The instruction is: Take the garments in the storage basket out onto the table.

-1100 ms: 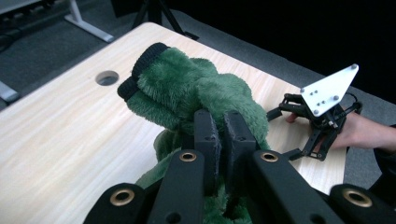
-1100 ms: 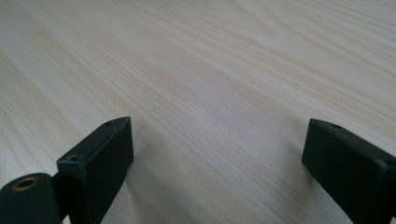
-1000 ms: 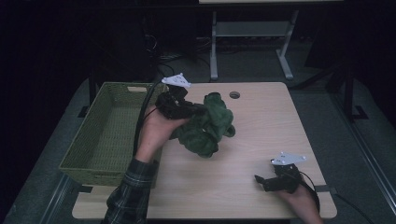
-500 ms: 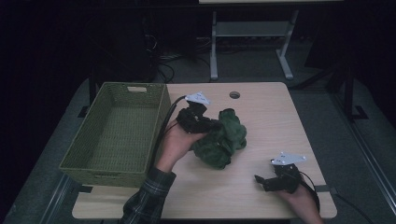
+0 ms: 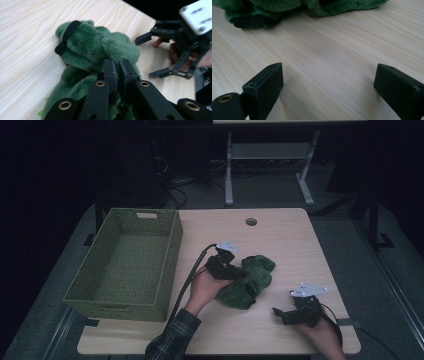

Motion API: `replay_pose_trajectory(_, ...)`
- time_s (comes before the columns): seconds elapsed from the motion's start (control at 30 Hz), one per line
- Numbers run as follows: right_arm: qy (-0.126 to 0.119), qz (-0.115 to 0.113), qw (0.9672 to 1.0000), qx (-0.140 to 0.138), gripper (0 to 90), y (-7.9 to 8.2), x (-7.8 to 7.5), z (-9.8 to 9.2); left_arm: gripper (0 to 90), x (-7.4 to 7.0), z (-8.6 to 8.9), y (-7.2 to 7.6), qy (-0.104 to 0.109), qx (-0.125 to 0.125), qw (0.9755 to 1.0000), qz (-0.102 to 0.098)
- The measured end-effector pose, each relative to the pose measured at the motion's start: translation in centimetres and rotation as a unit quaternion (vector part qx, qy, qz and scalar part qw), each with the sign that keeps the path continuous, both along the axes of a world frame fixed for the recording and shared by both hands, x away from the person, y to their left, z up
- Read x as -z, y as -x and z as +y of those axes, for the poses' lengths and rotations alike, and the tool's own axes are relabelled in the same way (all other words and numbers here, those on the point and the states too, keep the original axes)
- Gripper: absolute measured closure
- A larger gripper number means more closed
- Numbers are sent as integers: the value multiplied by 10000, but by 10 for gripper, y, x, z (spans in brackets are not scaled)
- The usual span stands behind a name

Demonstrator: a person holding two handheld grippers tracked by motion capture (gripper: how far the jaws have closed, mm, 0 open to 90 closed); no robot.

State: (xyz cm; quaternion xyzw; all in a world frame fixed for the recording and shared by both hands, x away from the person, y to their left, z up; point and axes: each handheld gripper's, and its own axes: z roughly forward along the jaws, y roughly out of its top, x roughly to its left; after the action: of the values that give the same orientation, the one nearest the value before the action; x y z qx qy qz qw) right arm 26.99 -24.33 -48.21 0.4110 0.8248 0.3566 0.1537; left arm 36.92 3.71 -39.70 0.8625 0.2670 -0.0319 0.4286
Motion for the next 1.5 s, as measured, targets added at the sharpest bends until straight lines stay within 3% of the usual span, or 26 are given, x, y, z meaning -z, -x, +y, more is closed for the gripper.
replay_pose_trajectory(0.2,1,-3,10000,-2,85,0,0,0,841,19,0,-6,-170,-8,9999,-5)
replay_pose_trajectory(0.47,2,-4,10000,-3,84,0,0,0,821,42,-3,-11,-423,31,9990,134)
replay_pose_trajectory(0.53,1,-5,10000,-2,85,0,0,0,784,41,-2,-10,-417,57,9991,81)
replay_pose_trajectory(0.57,1,-3,10000,-1,85,0,0,0,713,38,-2,-9,-403,-5,9992,55)
replay_pose_trajectory(0.67,1,-3,10000,-2,84,0,0,0,577,28,1,-4,-368,7,9993,-55)
replay_pose_trajectory(0.77,2,-4,10000,-3,85,0,0,0,505,14,5,6,-324,-13,9993,-164)
replay_pose_trajectory(1.0,2,-5,10000,-2,85,0,0,0,518,-6,14,29,-172,107,9991,-359)
replay_pose_trajectory(1.23,2,-6,10000,-1,85,0,0,0,571,5,18,48,-54,257,9994,-208)
replay_pose_trajectory(1.5,6,-2,10000,-3,85,0,0,0,553,32,11,55,-381,306,9987,-134)
